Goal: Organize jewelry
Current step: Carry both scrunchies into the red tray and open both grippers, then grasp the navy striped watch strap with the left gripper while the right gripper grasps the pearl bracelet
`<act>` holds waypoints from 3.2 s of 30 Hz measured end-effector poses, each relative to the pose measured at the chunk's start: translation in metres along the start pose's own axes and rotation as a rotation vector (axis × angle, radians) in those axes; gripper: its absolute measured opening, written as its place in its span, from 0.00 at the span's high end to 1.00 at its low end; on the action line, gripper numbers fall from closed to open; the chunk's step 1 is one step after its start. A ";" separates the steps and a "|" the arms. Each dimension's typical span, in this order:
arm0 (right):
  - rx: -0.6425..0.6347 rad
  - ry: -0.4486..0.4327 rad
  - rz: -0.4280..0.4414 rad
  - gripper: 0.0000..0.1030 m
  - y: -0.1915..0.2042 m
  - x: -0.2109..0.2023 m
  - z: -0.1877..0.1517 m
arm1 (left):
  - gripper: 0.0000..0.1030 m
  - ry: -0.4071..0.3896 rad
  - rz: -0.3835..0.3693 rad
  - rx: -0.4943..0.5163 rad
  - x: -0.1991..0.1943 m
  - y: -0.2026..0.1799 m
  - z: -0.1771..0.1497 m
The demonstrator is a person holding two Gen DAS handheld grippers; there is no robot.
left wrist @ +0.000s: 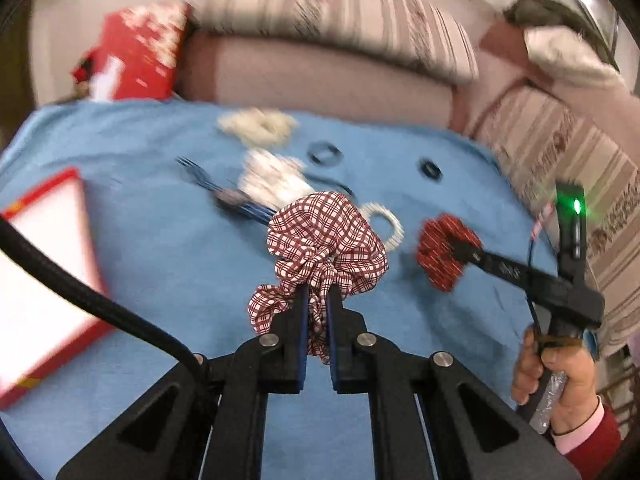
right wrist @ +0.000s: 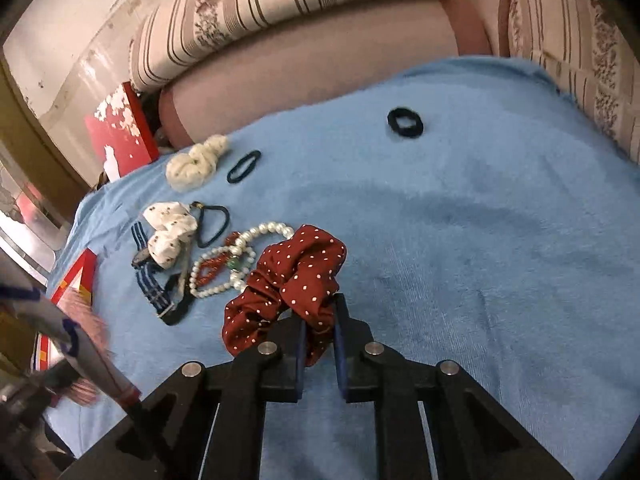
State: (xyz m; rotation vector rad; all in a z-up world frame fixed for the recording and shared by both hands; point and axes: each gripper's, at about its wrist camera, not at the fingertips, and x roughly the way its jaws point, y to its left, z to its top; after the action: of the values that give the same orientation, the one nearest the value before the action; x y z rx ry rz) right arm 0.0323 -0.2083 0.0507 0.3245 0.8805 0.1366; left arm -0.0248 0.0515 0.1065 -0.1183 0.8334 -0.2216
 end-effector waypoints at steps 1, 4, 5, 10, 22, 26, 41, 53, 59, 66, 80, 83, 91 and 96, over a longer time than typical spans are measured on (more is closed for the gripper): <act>-0.005 -0.007 -0.005 0.88 0.004 -0.003 -0.002 | 0.92 -0.035 0.033 -0.004 -0.013 0.012 0.001; -0.019 -0.023 0.001 0.88 0.021 -0.017 -0.013 | 0.92 -0.098 0.130 -0.033 -0.039 0.051 0.004; -0.036 -0.031 0.008 0.88 0.031 -0.022 -0.015 | 0.92 -0.113 0.158 -0.053 -0.046 0.065 0.003; -0.095 0.000 0.161 0.88 0.105 -0.032 -0.020 | 0.92 -0.120 0.300 -0.177 -0.072 0.144 -0.007; -0.457 0.194 0.311 0.88 0.357 0.046 -0.070 | 0.91 0.013 0.606 -0.552 -0.102 0.306 -0.062; -0.535 0.232 0.224 0.84 0.389 0.083 -0.084 | 0.86 0.011 0.591 -0.608 -0.111 0.324 -0.072; -0.557 0.257 0.058 0.65 0.360 0.089 -0.079 | 0.55 -0.186 0.553 -0.615 -0.140 0.302 -0.063; -0.475 0.386 0.206 0.85 0.337 0.056 -0.122 | 0.51 -0.256 0.484 -0.587 -0.138 0.279 -0.051; -0.481 0.304 0.263 0.42 0.314 0.020 -0.125 | 0.51 -0.240 0.464 -0.516 -0.125 0.254 -0.041; -0.385 0.161 0.136 0.41 0.213 -0.016 -0.077 | 0.47 -0.216 0.381 -0.348 -0.099 0.195 -0.030; -0.004 0.044 0.041 0.41 0.027 0.027 0.023 | 0.45 0.034 0.006 -0.201 0.032 0.080 0.026; 0.033 0.061 0.070 0.41 0.019 0.040 0.029 | 0.45 0.086 -0.039 -0.254 0.073 0.082 0.040; -0.007 0.066 0.058 0.41 0.016 0.063 0.041 | 0.45 0.164 -0.175 -0.451 0.148 0.105 0.060; -0.047 0.107 0.010 0.42 0.020 0.090 0.040 | 0.45 0.176 -0.235 -0.470 0.171 0.107 0.068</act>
State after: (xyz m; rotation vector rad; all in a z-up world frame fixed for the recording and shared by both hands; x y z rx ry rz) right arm 0.1205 -0.1760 0.0154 0.2795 0.9800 0.1850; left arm 0.1532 0.1154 0.0088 -0.6470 1.0362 -0.2564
